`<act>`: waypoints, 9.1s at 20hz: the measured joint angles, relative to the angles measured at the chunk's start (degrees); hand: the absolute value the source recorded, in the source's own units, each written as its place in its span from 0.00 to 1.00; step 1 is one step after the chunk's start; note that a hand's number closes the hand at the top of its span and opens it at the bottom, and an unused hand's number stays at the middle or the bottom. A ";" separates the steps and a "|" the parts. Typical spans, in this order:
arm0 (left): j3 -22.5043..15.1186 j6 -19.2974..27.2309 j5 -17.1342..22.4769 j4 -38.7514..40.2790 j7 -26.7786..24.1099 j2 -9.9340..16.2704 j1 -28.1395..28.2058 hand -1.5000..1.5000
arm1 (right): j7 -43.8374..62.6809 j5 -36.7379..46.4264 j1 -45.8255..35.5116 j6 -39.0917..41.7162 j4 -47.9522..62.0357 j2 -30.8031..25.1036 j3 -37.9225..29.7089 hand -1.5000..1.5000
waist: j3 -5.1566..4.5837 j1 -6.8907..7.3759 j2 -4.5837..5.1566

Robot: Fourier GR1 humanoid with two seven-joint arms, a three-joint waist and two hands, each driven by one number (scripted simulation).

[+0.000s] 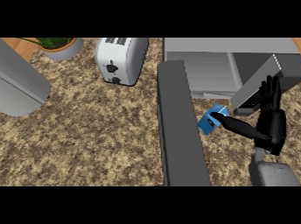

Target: Pick up the milk, place it into the microwave and close the microwave

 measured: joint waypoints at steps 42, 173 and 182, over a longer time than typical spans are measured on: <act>4.58 -8.41 3.17 3.41 -6.68 -0.50 5.09 0.00 | -42.21 0.20 -16.16 2.20 58.24 -4.76 -7.67 1.00 | 0.20 0.69 0.39; -26.94 1.22 -16.96 66.77 27.53 -9.55 -79.27 1.00 | -39.34 -8.78 17.74 42.06 10.12 -15.96 -8.88 0.00 | -0.02 -3.86 0.42; -40.38 15.19 -4.21 76.56 25.64 -9.52 -88.97 1.00 | -36.18 -13.99 18.29 45.64 2.02 -18.32 -8.82 0.00 | -0.12 -7.20 0.98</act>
